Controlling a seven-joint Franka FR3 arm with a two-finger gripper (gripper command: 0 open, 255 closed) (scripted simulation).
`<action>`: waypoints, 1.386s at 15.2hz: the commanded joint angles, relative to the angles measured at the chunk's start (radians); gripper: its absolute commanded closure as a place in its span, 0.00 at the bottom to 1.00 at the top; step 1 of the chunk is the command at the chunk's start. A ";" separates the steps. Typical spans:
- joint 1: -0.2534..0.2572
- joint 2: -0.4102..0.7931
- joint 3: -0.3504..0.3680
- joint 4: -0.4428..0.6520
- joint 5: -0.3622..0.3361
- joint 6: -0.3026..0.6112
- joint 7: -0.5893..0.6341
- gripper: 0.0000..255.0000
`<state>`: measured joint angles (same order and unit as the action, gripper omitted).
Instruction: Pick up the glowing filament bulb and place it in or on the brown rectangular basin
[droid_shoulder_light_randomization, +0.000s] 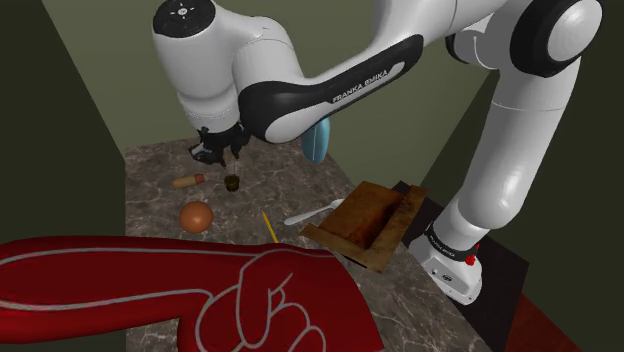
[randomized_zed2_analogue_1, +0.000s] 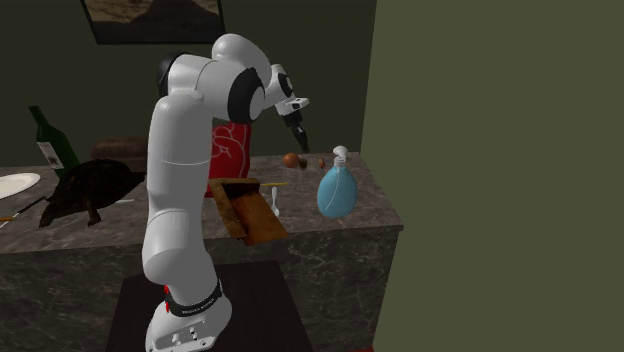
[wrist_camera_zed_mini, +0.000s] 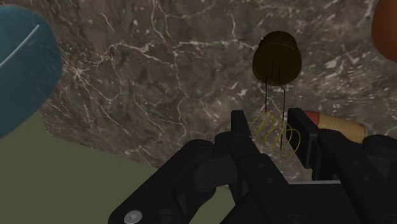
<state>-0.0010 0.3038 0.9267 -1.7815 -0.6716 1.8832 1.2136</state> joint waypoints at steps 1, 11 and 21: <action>-0.002 -0.008 0.004 0.016 0.010 -0.018 -0.013 1.00; -0.002 -0.040 0.020 0.115 0.053 -0.119 -0.076 1.00; 0.018 -0.043 0.027 0.243 0.067 -0.238 -0.126 1.00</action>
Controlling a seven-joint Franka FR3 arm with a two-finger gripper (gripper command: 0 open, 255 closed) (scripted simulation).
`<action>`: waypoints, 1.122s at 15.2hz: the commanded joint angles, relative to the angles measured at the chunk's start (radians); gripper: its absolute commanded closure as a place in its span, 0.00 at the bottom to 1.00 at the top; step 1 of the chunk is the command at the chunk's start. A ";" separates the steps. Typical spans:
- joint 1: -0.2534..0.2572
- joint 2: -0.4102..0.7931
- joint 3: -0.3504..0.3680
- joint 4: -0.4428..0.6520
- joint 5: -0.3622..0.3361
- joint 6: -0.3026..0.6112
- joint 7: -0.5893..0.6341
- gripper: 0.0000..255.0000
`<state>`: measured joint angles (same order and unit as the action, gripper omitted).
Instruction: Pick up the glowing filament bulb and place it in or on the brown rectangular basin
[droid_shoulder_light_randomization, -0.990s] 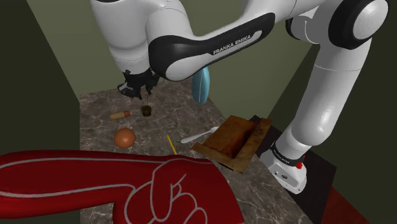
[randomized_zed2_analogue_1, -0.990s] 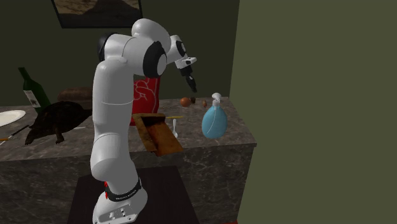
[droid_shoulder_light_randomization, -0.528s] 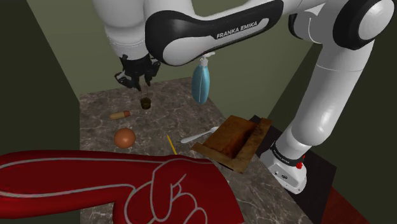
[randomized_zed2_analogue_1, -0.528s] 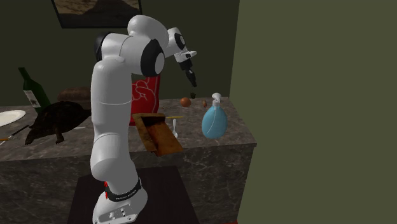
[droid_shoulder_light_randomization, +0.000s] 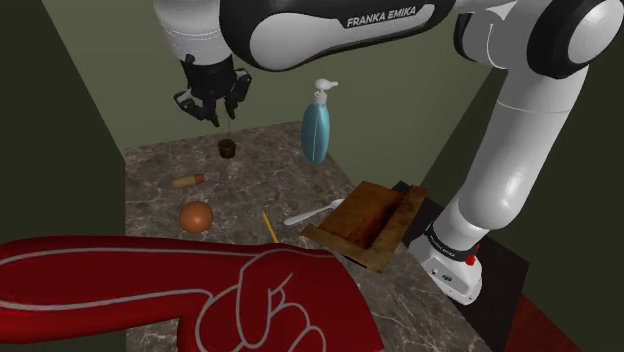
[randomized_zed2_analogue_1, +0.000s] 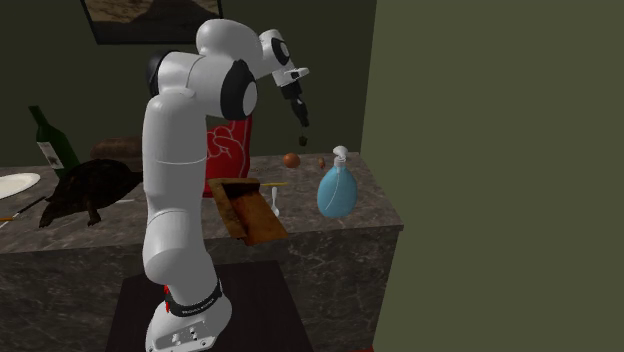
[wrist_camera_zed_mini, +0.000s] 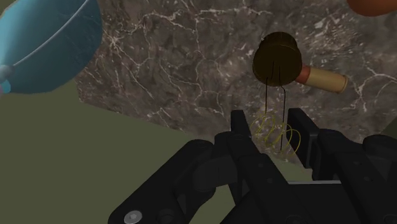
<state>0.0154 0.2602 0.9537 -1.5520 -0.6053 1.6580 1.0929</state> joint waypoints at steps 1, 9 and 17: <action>0.006 0.002 0.000 0.028 0.000 -0.025 -0.010 1.00; -0.154 -0.406 -0.006 -0.255 0.328 0.091 -0.172 1.00; 0.002 -0.814 -0.234 -0.532 0.577 0.079 -0.347 1.00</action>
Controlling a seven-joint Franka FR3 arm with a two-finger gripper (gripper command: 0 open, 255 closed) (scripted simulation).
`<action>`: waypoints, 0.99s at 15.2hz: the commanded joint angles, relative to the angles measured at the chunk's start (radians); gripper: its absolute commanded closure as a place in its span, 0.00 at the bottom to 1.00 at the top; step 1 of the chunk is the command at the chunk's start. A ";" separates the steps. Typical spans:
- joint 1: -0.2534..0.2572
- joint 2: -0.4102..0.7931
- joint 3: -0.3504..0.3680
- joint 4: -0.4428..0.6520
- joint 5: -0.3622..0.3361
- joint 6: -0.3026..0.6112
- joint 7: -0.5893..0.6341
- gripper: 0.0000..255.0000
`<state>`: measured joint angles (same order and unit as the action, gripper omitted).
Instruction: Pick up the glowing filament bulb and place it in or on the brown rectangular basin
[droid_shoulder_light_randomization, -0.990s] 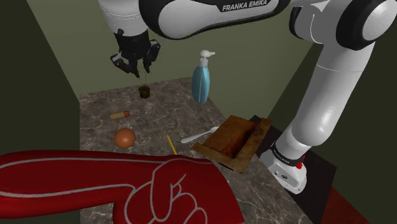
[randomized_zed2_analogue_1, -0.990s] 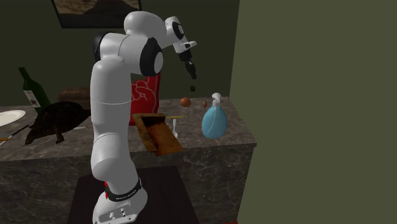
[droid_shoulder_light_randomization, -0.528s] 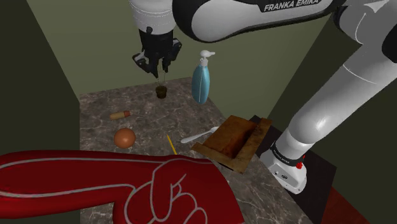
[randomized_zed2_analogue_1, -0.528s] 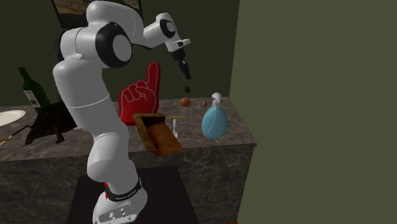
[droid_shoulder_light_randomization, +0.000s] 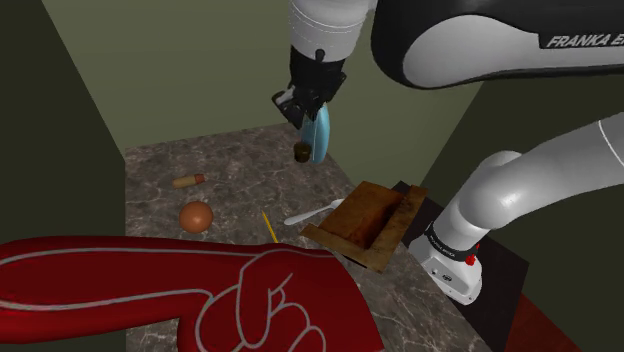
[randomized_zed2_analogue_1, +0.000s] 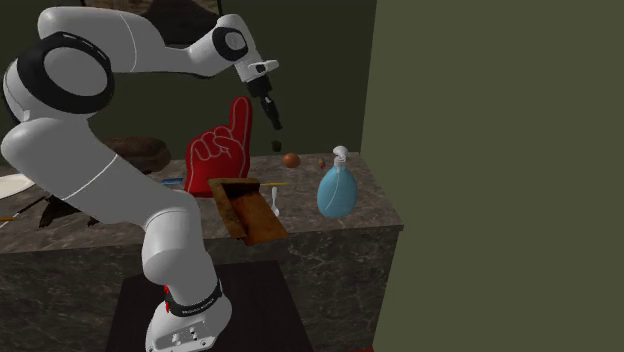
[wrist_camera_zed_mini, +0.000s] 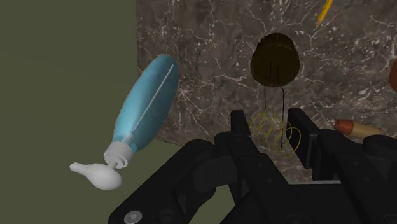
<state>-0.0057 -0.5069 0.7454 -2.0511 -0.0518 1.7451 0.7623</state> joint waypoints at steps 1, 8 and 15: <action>0.044 -0.088 -0.047 -0.061 0.039 -0.019 -0.029 1.00; 0.183 -0.356 -0.170 -0.216 0.103 -0.135 -0.091 1.00; 0.294 -0.579 -0.244 -0.316 0.121 -0.276 -0.114 1.00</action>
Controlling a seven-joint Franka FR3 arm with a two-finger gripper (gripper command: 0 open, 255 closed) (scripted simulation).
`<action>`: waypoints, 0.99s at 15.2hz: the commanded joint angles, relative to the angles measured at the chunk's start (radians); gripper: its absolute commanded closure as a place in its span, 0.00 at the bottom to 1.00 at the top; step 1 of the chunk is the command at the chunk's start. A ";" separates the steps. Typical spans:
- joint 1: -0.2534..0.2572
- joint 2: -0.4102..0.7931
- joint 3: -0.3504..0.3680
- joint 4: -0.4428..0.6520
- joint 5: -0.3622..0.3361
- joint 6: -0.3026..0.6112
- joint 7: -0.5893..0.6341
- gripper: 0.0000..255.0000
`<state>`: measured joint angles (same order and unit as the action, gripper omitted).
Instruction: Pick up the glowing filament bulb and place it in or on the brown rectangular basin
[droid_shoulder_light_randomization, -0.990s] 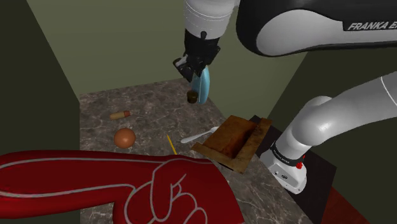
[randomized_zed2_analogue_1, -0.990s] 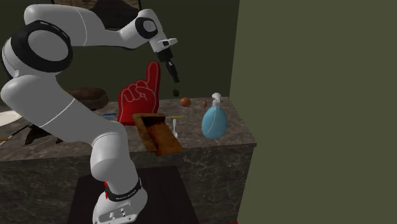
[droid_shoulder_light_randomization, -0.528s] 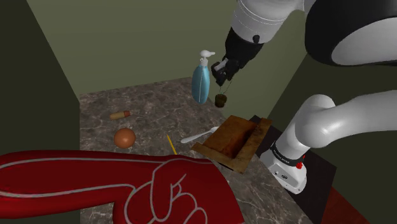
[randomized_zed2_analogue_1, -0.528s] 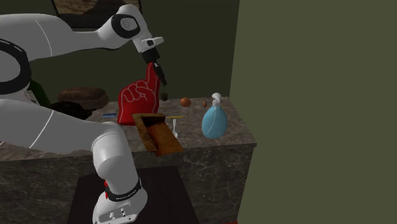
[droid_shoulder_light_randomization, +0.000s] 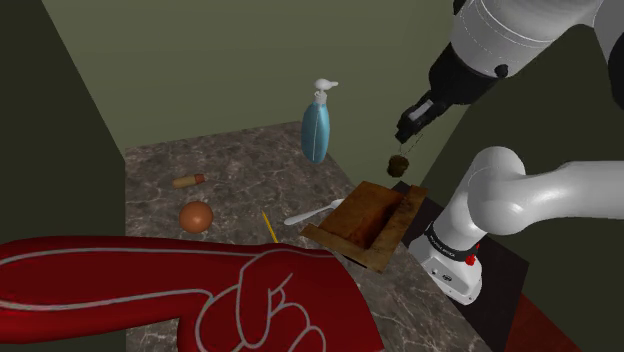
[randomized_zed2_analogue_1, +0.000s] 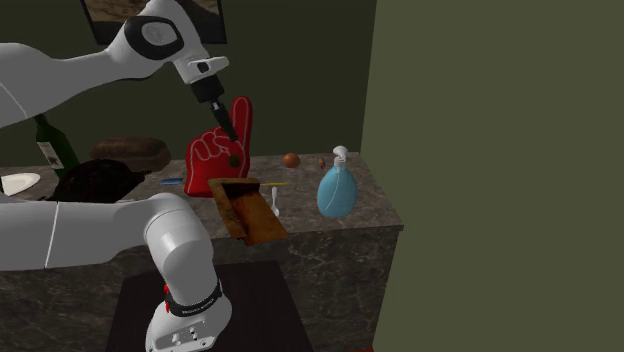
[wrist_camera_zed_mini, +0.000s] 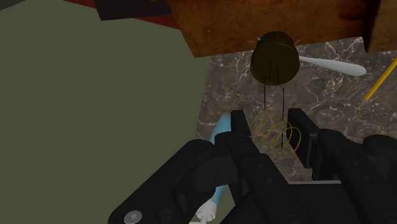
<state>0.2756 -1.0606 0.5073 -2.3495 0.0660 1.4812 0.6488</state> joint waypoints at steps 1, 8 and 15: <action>0.016 -0.031 -0.002 -0.033 0.007 -0.002 0.002 1.00; 0.041 -0.068 0.025 -0.140 0.036 0.064 0.021 1.00; 0.066 -0.097 0.058 -0.241 0.069 0.131 0.042 1.00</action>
<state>0.3381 -1.1537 0.5595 -2.5749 0.1301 1.6011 0.6878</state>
